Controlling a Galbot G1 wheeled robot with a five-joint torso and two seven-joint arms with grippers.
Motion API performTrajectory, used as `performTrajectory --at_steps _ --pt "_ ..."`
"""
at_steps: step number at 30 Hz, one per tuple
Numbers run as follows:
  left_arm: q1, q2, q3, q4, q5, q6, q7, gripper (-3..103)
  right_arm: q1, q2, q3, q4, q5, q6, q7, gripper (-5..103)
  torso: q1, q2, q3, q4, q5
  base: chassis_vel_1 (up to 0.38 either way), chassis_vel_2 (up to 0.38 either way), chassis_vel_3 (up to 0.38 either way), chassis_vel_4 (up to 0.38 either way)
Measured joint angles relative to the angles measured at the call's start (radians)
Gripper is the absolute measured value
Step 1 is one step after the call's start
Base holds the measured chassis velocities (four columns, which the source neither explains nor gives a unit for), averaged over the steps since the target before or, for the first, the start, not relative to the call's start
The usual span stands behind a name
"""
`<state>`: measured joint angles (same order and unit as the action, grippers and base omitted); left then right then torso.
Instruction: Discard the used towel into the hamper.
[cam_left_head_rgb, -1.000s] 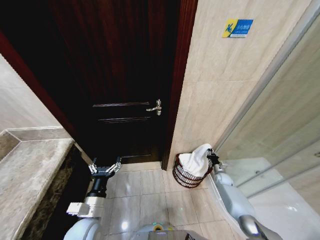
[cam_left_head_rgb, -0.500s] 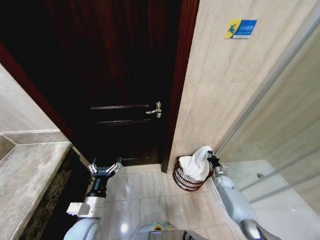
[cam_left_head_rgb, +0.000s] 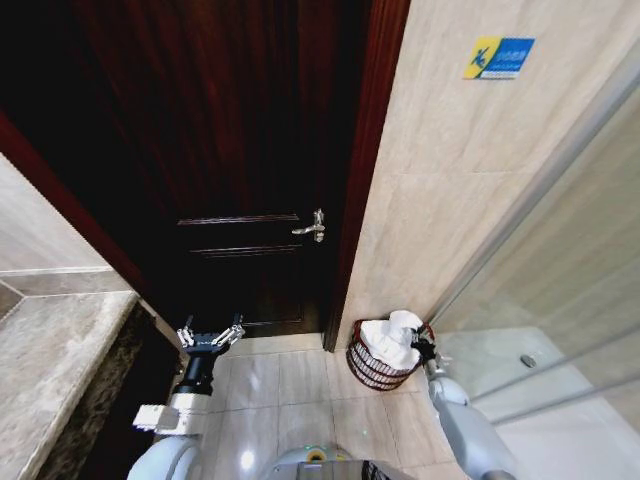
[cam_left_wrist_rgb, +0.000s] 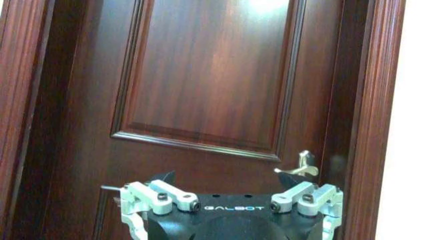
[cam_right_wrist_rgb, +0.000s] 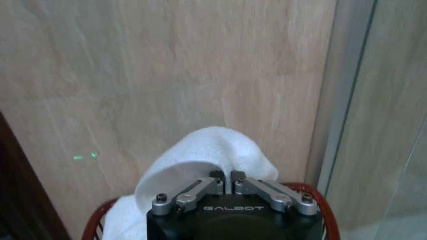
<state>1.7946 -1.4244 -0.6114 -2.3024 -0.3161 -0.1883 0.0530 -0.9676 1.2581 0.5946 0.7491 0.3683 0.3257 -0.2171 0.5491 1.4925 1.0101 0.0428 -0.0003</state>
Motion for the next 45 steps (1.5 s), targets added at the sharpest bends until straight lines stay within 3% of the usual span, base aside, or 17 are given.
performTrajectory --at_steps 8,14,17,20,22,25,35,40,43,44,45 --pt "0.0 0.0 0.0 0.0 0.0 0.0 0.0 100 0.102 -0.003 0.01 -0.165 -0.013 -0.05 -0.057 4 0.001 0.0 0.0 0.0 0.0 0.0 0.0 0.0 0.0" --pt "0.0 0.0 0.0 0.0 0.0 0.0 0.0 100 0.202 -0.002 0.037 -0.297 -0.042 -0.14 -0.107 4 0.001 0.0 0.0 0.0 0.0003 0.0 0.0 0.0 0.0" --pt "0.0 0.0 0.0 0.0 0.0 0.0 0.0 100 0.239 0.0 0.078 -0.334 -0.078 -0.235 -0.117 4 0.001 0.0 0.0 0.0001 0.0002 0.0 0.0 0.0 0.0" --pt "0.0 0.0 0.0 0.0 0.0 0.0 0.0 100 0.259 0.001 0.114 -0.369 -0.116 -0.265 -0.116 4 0.001 0.0 0.0 0.0001 0.0004 0.0 0.0 0.0 0.0" --pt "0.0 0.0 0.0 0.0 0.0 0.0 0.0 100 0.3 -0.001 0.187 -0.446 -0.199 -0.279 -0.117 4 0.001 0.0 0.0 0.0 0.0001 0.0 0.0 0.0 0.0" --pt "0.0 0.0 0.0 0.0 0.0 0.0 0.0 100 0.321 0.0 0.224 -0.49 -0.226 -0.322 -0.119 4 0.001 0.0 0.0 -0.0001 0.0002 0.0 0.0 0.0 0.0" --pt "0.0 0.0 0.0 0.0 0.0 0.0 0.0 100 0.324 0.022 0.259 -0.521 -0.249 -0.35 -0.106 4 0.001 0.0 0.0 0.0 0.0004 0.0 0.0 0.0 0.0" --pt "0.0 0.0 0.0 0.0 0.0 0.0 0.0 100 0.254 0.012 0.215 -0.394 -0.177 -0.362 -0.116 1 0.001 0.0 0.0 0.0 0.0003 0.0 0.0 0.0 0.0" --pt "0.0 0.0 0.0 0.0 0.0 0.0 0.0 100 0.215 0.0 0.202 -0.339 -0.18 -0.332 -0.144 5 0.001 0.0 0.0 0.0 0.0003 0.0 0.0 0.0 0.0" --pt "0.0 0.0 0.0 0.0 0.0 0.0 0.0 100 0.188 -0.011 0.193 -0.314 -0.195 -0.297 -0.155 16 0.001 0.0 0.0 0.0 0.0004 0.0 0.0 0.0 0.0" --pt "0.0 0.0 0.0 0.0 0.0 0.0 0.0 100 0.183 -0.016 0.197 -0.317 -0.215 -0.27 -0.163 16 0.001 0.0 0.0 -0.0002 0.0003 0.0 0.0 0.0 0.0"
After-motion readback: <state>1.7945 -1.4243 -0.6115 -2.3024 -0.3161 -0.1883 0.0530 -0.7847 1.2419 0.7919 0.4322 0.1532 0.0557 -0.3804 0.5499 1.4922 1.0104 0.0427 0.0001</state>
